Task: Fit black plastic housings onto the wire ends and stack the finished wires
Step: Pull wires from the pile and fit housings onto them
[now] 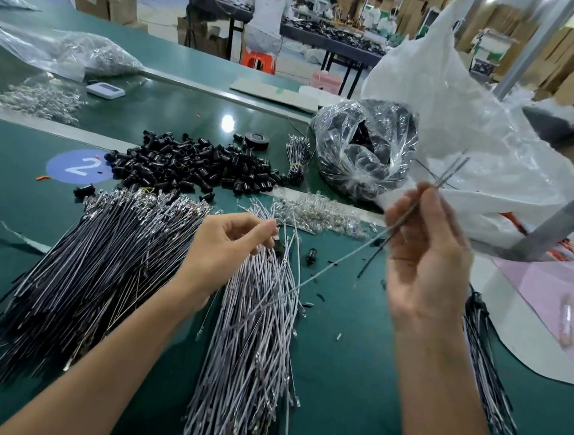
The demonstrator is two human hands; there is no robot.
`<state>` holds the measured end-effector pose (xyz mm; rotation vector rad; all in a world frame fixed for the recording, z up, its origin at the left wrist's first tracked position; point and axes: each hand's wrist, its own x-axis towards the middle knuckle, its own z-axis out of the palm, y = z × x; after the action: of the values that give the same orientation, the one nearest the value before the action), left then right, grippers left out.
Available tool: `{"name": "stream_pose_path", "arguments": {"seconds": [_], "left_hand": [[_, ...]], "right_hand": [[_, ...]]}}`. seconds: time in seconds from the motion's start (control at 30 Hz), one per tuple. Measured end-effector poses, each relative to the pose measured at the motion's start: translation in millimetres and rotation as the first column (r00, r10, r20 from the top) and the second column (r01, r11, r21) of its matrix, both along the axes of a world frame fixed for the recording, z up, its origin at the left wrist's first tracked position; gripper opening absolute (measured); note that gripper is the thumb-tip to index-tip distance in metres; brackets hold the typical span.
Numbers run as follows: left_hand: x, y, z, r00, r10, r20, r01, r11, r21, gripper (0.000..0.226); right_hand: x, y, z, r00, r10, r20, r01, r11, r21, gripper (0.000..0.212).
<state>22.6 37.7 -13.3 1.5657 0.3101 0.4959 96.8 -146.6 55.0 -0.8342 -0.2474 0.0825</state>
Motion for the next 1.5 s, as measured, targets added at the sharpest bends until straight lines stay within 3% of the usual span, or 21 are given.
{"name": "stream_pose_path", "arguments": {"seconds": [0.07,0.13,0.2,0.27,0.33,0.4,0.47,0.53,0.67,0.83,0.93,1.03,1.17,1.23,1.3,1.37,1.43,1.5], "left_hand": [[1,3,0,0.997,0.082,0.006,-0.082,0.993,0.082,0.014],[0,8,-1,0.977,0.210,0.043,-0.212,0.914,0.346,0.003],[-1,17,-2,0.921,0.379,0.092,-0.338,0.659,0.672,0.009],[3,32,1,0.841,0.530,0.113,-0.364,0.397,0.843,0.011],[17,49,9,0.775,0.631,0.035,-0.273,0.285,0.919,0.015],[35,61,19,0.726,0.676,-0.125,-0.102,0.285,0.953,0.016],[51,68,26,0.679,0.671,-0.298,0.079,0.336,0.938,0.004],[63,70,26,0.631,0.657,-0.413,0.191,0.384,0.903,0.006],[77,81,21,0.628,0.657,-0.417,0.171,0.407,0.898,0.020],[78,87,15,0.689,0.611,-0.389,0.066,0.482,0.874,0.014],[77,87,19,0.783,0.528,-0.329,-0.062,0.592,0.803,0.001],[66,73,28,0.896,0.388,-0.217,-0.179,0.763,0.621,0.009],[38,43,30,0.962,0.156,-0.225,-0.055,0.916,0.398,0.028],[28,32,27,0.974,0.031,-0.224,0.003,0.989,0.150,0.028],[21,22,23,0.984,-0.074,-0.160,0.050,0.987,-0.151,0.027],[19,15,16,0.991,-0.102,-0.091,0.064,0.932,-0.357,0.020],[19,11,10,0.995,-0.094,-0.039,0.064,0.877,-0.476,0.018],[20,8,7,0.996,-0.083,0.022,0.082,0.833,-0.548,0.031]], "right_hand": [[7,-32,26,0.997,-0.023,0.069,0.021,0.999,0.027,0.008],[16,-59,46,0.993,-0.008,0.122,0.014,0.999,-0.052,0.010],[23,-75,54,0.989,0.045,0.140,-0.015,0.978,-0.206,0.010],[31,-73,48,0.986,0.093,0.139,-0.027,0.909,-0.415,0.009],[35,-55,29,0.985,0.123,0.119,-0.017,0.762,-0.648,0.008],[37,-32,4,0.983,0.148,0.112,-0.007,0.634,-0.773,0.007],[37,-10,-22,0.978,0.171,0.120,-0.004,0.587,-0.810,0.008],[35,4,-43,0.974,0.180,0.140,0.012,0.571,-0.821,0.011],[30,19,-58,0.948,0.190,0.256,0.114,0.547,-0.829,0.018],[25,17,-62,0.951,0.165,0.260,0.113,0.597,-0.794,0.015],[25,15,-62,0.955,0.135,0.264,0.121,0.634,-0.764,0.014],[25,15,-61,0.955,0.134,0.265,0.101,0.691,-0.716,0.011],[22,16,-61,0.951,0.164,0.261,0.066,0.719,-0.692,0.009],[20,17,-60,0.954,0.183,0.239,0.032,0.729,-0.683,0.009],[18,18,-60,0.954,0.201,0.224,0.005,0.734,-0.679,0.009],[16,18,-61,0.951,0.217,0.221,-0.007,0.729,-0.684,0.009],[15,19,-63,0.946,0.235,0.221,-0.019,0.725,-0.689,0.010],[15,19,-63,0.943,0.241,0.229,-0.018,0.724,-0.690,0.012]]}}
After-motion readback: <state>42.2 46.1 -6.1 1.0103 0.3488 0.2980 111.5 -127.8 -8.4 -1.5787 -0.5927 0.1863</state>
